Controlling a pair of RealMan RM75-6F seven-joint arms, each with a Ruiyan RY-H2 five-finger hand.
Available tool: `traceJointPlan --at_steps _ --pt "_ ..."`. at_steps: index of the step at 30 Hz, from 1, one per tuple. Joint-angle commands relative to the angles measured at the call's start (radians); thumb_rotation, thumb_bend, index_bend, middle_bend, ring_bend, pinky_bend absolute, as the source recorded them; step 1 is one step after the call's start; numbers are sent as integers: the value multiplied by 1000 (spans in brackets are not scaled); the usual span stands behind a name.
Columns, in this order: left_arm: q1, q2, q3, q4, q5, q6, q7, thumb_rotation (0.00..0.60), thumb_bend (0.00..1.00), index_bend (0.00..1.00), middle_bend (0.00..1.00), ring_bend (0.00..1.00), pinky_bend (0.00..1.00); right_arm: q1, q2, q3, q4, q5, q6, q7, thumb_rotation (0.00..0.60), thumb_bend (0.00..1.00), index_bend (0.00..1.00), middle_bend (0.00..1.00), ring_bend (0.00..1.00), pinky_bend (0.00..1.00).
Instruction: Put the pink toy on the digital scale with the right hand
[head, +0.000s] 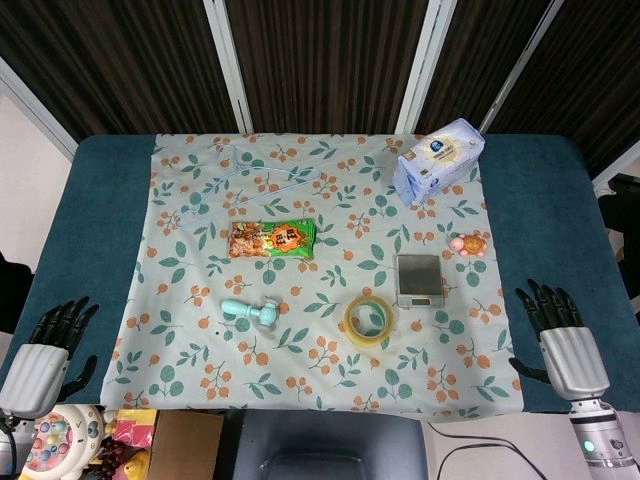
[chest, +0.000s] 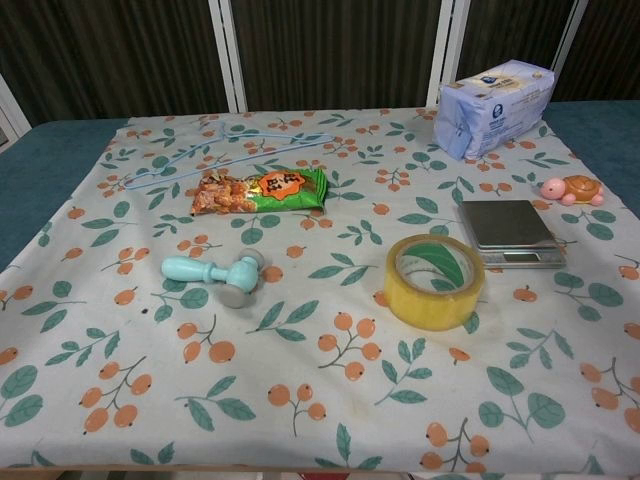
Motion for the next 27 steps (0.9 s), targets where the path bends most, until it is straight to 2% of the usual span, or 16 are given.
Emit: traceJointPlan --at_steps 1,5,9,13,18,23,27 --pt "0 -1 1 0 0 -1 0 600 450 0 9 0 98 1 -1 2 4 -2 2 4 600 99 0 0 0 0" --pt "-1 -3 2 -1 2 0 -1 600 450 0 4 0 93 7 -7 -1 17 -22 4 12 600 125 0 0 0 0" --pt "-7 -2 5 6 9 -3 -30 600 449 0 3 0 92 75 -18 -8 26 -97 -66 -8 600 273 4 0 0 0" --pt "-18 4 2 10 -12 -30 -62 600 449 0 3 0 92 172 -18 8 -4 -114 -199 -84 600 426 135 0 0 0" --pt "-24 4 -4 18 -25 -37 -73 600 449 0 3 0 91 281 -69 44 -13 -41 -384 -236 600 527 292 0 0 0" --pt "-23 19 -1 3 -44 -51 -83 600 448 0 5 4 98 334 -148 67 28 41 -462 -347 600 687 398 0 0 0" --pt "-22 23 2 4 -39 -46 -89 600 448 0 5 5 98 361 -203 75 80 83 -487 -382 600 723 441 0 0 0"
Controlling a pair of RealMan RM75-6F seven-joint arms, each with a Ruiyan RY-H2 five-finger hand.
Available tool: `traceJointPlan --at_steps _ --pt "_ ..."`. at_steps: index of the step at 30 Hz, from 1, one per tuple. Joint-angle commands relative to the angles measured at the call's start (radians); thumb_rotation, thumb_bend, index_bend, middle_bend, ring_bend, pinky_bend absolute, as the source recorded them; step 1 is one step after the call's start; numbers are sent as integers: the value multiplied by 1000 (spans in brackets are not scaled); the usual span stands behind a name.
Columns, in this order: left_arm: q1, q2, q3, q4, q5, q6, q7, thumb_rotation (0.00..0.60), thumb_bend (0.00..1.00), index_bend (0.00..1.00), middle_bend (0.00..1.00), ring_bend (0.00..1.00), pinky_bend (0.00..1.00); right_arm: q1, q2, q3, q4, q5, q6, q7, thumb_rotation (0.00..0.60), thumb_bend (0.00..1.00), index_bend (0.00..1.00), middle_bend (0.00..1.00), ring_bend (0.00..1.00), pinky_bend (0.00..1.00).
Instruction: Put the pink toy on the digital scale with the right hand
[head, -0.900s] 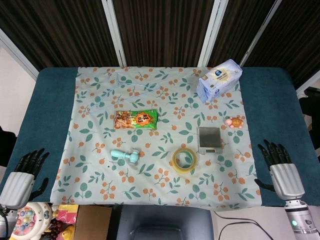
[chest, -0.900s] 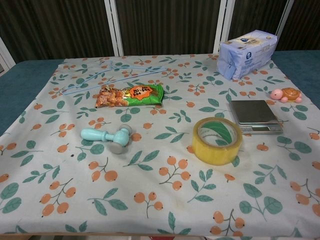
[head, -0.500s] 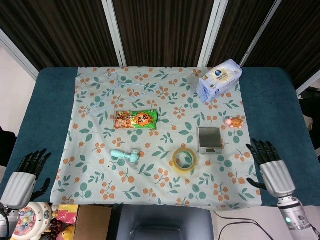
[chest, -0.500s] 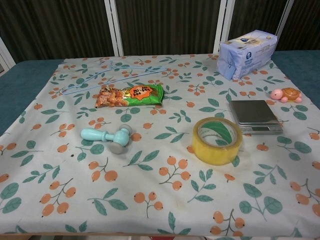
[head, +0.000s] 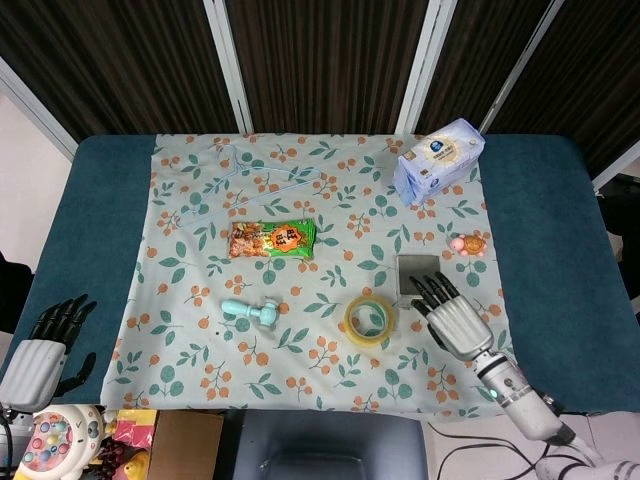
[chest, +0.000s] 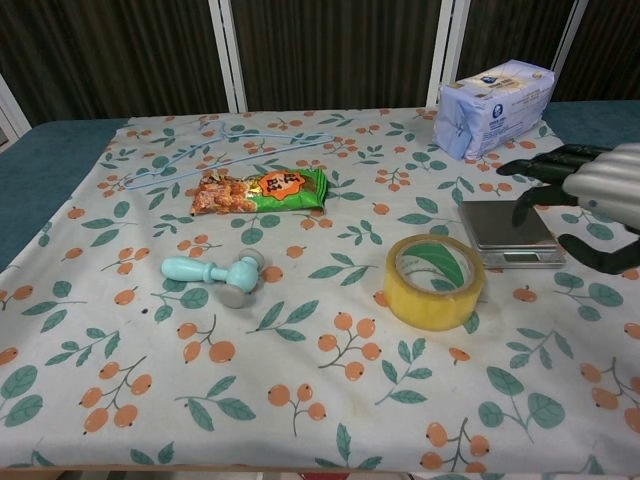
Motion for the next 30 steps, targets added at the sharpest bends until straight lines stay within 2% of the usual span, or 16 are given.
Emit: traceJointPlan --at_steps 1,11,30 --pt "2 3 2 0 2 4 -3 600 448 0 5 5 98 34 -53 15 53 45 -34 -35 600 724 441 0 0 0" --pt "11 7 8 -5 8 20 4 600 448 0 6 4 98 84 -136 17 163 133 -84 -50 600 724 441 0 0 0" --pt "10 10 8 -8 5 19 -1 600 449 0 7 5 99 120 -183 -12 215 190 -89 -58 600 724 429 0 0 0"
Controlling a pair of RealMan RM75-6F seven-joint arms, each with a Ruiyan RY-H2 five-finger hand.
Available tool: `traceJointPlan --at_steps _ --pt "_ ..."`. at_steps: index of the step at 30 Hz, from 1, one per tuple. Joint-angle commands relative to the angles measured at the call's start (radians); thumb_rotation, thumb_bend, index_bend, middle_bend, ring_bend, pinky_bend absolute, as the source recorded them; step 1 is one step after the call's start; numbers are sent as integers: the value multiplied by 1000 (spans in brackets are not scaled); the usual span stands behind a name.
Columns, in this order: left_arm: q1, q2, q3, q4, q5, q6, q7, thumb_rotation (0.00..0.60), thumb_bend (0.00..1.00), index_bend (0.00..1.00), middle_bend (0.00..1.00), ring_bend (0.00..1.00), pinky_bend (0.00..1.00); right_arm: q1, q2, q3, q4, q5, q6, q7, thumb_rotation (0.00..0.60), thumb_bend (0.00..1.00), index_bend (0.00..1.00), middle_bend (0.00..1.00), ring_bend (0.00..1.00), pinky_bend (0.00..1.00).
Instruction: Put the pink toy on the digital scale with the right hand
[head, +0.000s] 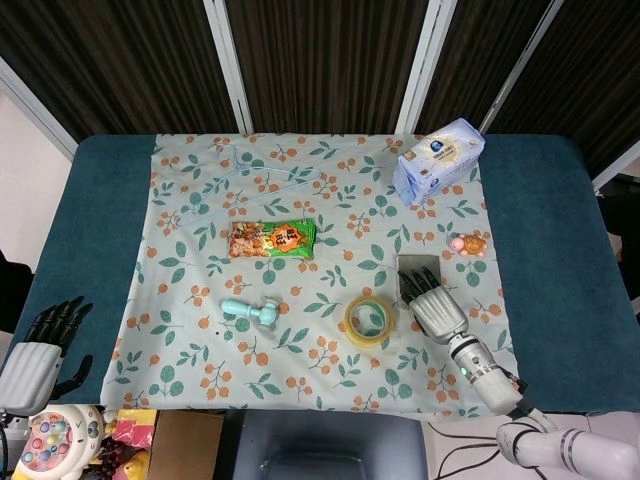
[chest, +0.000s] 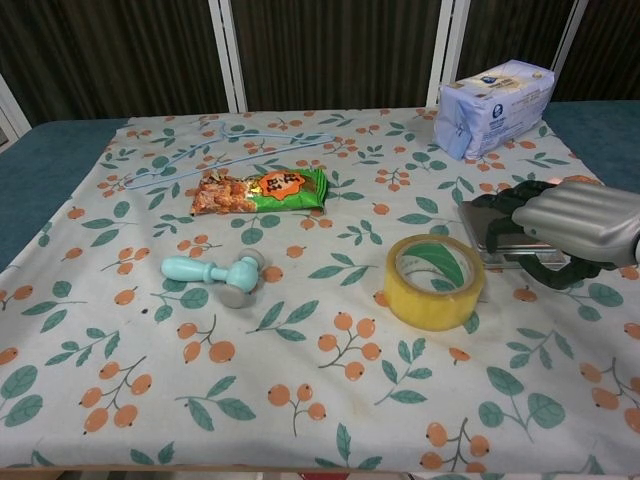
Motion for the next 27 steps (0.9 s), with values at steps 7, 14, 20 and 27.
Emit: traceJointPlan --at_steps 7,14,20,27 --pt "2 1 3 -3 6 4 4 600 450 0 7 6 98 11 -13 -10 14 19 -2 1 600 724 422 0 0 0" --pt "3 3 3 -5 6 6 0 600 448 0 8 6 98 17 -20 -19 22 38 -3 -8 600 724 414 0 0 0" --pt "3 4 4 -5 9 9 -3 600 448 0 8 6 99 22 -26 -25 27 45 -4 -4 600 723 403 0 0 0" --pt "4 5 4 -6 13 13 -7 600 449 0 8 7 99 24 -25 -38 20 37 6 -4 600 725 401 0 0 0"
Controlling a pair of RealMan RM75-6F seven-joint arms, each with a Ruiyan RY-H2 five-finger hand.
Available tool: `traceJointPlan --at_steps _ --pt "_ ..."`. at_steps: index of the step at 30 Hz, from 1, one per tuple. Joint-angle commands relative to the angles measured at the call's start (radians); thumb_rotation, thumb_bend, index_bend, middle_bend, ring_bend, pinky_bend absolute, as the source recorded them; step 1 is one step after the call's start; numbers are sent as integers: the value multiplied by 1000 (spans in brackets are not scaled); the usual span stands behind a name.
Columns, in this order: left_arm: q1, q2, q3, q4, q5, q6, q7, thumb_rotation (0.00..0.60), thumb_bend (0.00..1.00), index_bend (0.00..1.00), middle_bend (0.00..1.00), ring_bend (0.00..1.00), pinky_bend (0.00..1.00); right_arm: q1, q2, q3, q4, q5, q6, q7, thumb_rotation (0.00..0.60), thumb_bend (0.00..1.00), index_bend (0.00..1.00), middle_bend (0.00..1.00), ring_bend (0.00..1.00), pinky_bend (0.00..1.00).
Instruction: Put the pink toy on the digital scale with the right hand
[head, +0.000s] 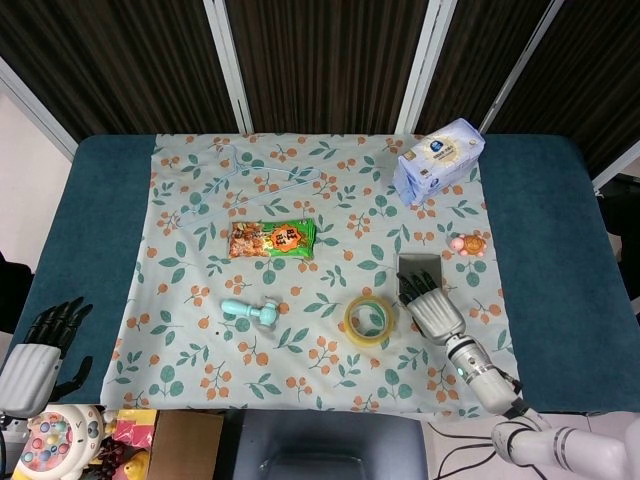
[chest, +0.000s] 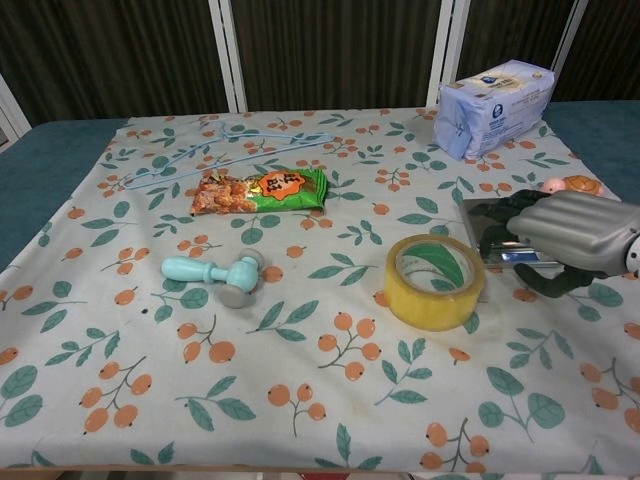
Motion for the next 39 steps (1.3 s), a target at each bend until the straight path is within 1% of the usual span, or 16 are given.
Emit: traceJointPlan --at_steps 1,4,6,11,13,15,17,18,20,24,27,30,32,35,39 --pt "0 1 0 -2 1 1 -1 600 449 0 8 7 99 0 1 -3 -2 0 3 -4 600 724 402 0 0 0" --pt "1 2 1 -1 3 3 -5 600 448 0 8 7 99 -1 4 -3 -8 7 7 -5 600 724 406 0 0 0" --pt "3 2 2 0 8 8 -6 600 447 0 8 7 98 -6 13 -1 -17 3 24 7 600 724 392 0 0 0" --pt "7 1 4 2 16 20 -8 600 448 0 9 8 98 -39 61 15 -45 -32 116 81 600 724 222 0 0 0" --pt "8 1 4 2 17 22 -6 600 448 0 10 8 98 -51 84 25 -51 -32 139 115 600 707 189 0 0 0" --pt "8 1 4 2 17 23 -3 600 448 0 10 8 98 -57 110 41 -44 -18 147 145 600 622 179 0 0 0" --pt "9 -1 4 1 16 23 2 600 449 0 10 8 98 -51 128 63 -17 15 128 165 600 485 177 0 0 0" --pt "9 -1 3 1 16 22 4 600 449 0 10 8 98 -45 132 75 2 35 112 175 600 433 177 0 0 0" --pt "9 -3 2 1 13 21 10 600 448 0 10 8 98 -23 127 103 71 80 67 196 600 391 181 0 0 0" --pt "6 -8 -1 1 3 11 24 600 449 0 10 8 98 30 75 143 255 142 -26 234 600 388 212 0 0 0" --pt "3 -13 -6 0 -9 1 36 600 448 0 10 7 98 72 23 163 388 170 -103 278 600 389 278 0 0 0" --pt "0 -16 -10 1 -23 -11 53 600 449 0 10 8 98 113 -26 168 498 175 -162 296 600 389 327 0 0 0" --pt "-2 -19 -14 2 -34 -20 63 600 451 0 11 9 98 139 -59 168 568 184 -205 289 600 389 341 0 0 0" --pt "-5 -22 -18 3 -48 -32 68 600 452 0 11 8 98 171 -104 166 647 192 -255 277 600 389 344 0 0 0" --pt "-6 -24 -21 4 -57 -34 71 600 451 0 11 8 99 197 -158 162 724 191 -284 261 600 389 352 0 0 0"
